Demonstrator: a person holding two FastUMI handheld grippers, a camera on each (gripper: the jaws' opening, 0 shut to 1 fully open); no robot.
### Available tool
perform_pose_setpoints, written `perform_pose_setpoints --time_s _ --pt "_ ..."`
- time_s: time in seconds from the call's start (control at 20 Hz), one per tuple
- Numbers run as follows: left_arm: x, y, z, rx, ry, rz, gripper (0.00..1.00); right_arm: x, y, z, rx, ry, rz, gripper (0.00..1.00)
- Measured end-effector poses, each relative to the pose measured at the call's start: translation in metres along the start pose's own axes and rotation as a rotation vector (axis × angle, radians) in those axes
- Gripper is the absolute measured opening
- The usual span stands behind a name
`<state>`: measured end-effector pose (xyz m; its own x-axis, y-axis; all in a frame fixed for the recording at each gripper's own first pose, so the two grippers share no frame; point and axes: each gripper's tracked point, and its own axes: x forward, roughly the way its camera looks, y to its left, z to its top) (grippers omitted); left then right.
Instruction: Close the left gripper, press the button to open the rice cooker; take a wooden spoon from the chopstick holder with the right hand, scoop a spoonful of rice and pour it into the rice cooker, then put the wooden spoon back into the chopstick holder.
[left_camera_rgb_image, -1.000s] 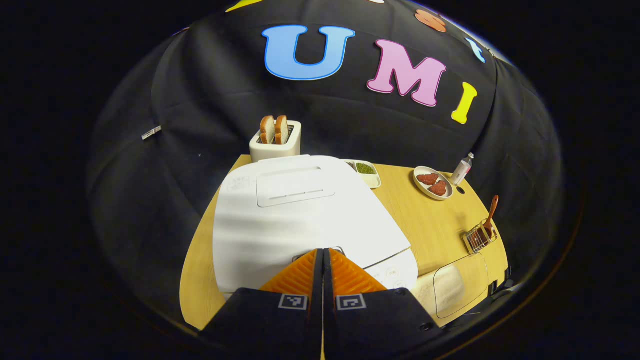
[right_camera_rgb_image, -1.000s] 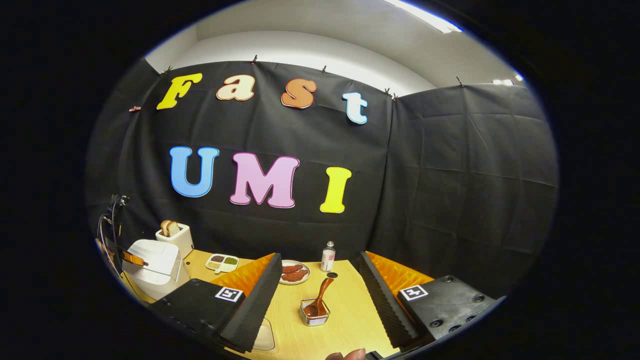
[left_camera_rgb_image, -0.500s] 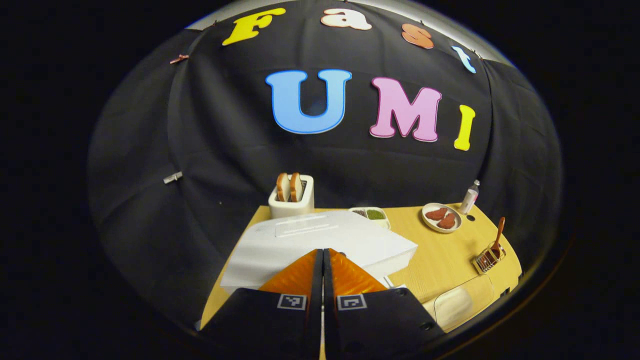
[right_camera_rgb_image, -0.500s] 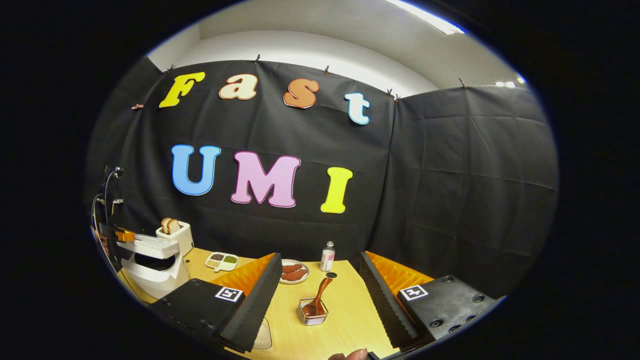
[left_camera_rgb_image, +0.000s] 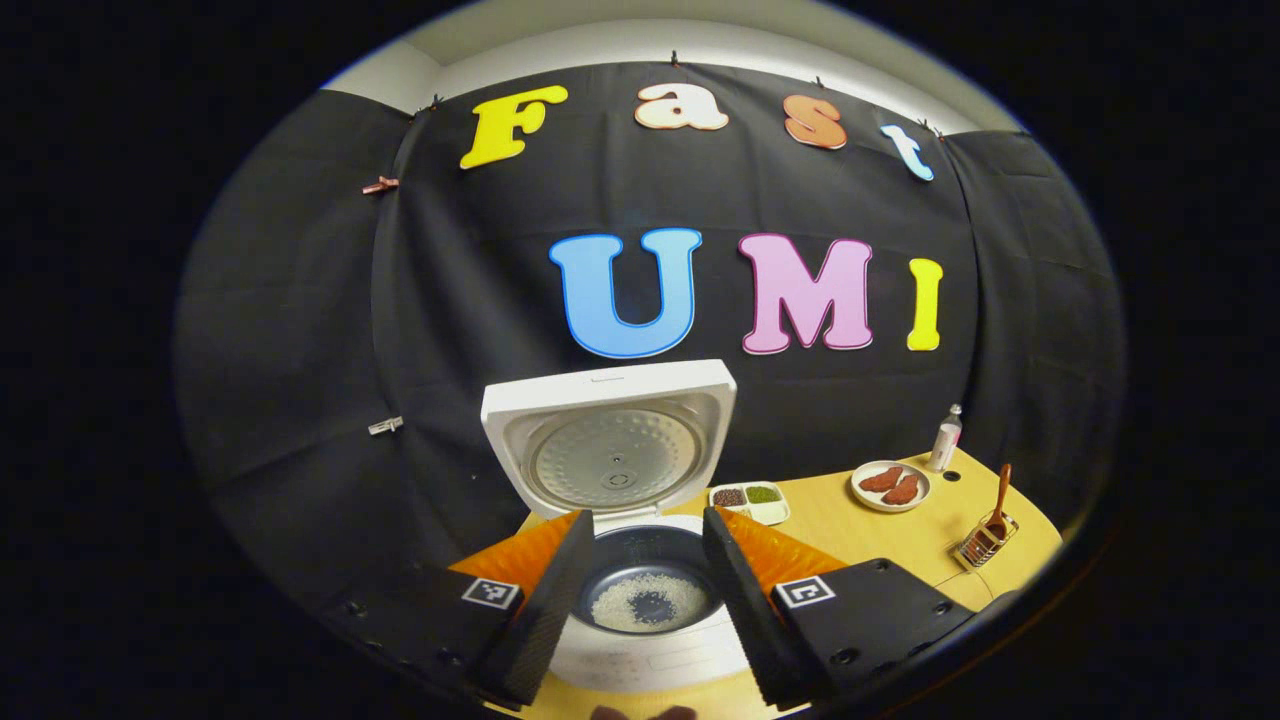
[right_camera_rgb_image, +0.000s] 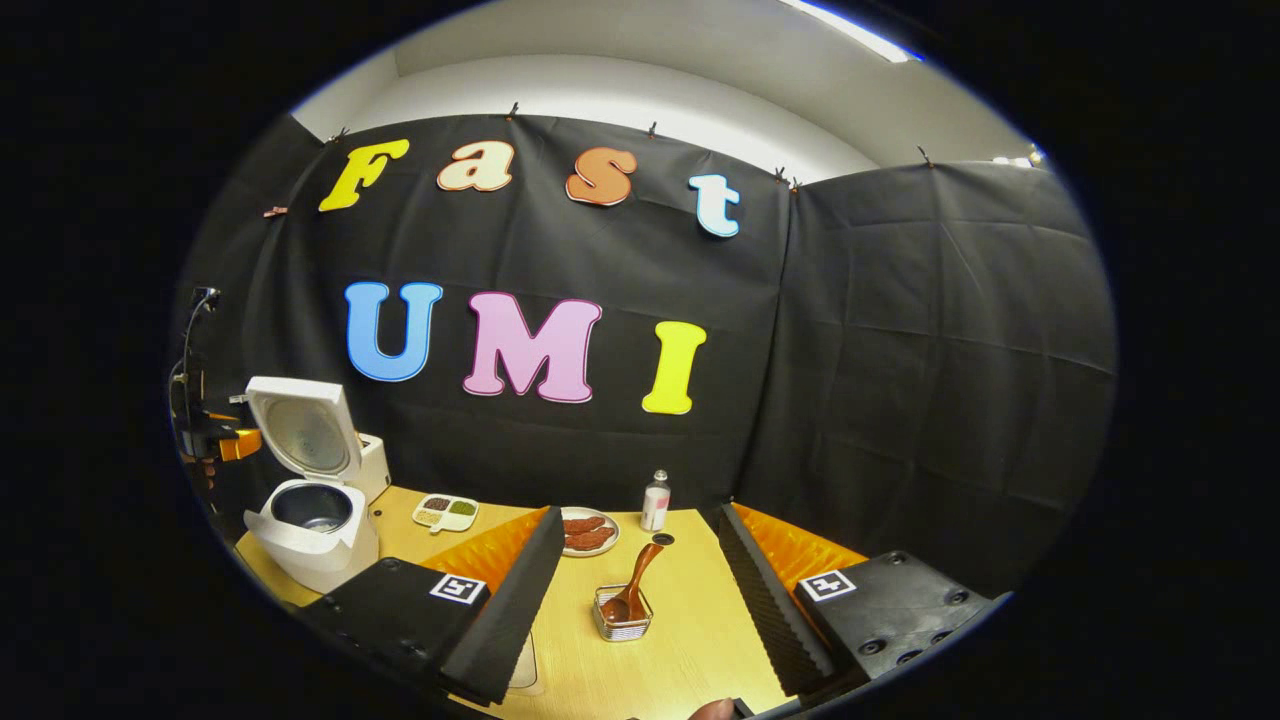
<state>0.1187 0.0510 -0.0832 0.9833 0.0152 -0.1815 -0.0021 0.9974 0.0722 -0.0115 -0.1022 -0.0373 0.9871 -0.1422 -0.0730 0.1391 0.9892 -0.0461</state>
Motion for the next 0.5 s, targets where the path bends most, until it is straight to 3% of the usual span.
perform_pose_setpoints --time_s 0.15,0.5 --pt "-0.031 -0.016 0.017 0.002 -0.063 0.004 0.88 0.01 0.001 -0.011 0.032 0.031 0.058 0.98" --pt "-0.085 -0.082 0.022 -0.046 -0.084 -0.041 0.91 0.056 -0.012 -0.059 0.073 0.134 0.155 0.98"
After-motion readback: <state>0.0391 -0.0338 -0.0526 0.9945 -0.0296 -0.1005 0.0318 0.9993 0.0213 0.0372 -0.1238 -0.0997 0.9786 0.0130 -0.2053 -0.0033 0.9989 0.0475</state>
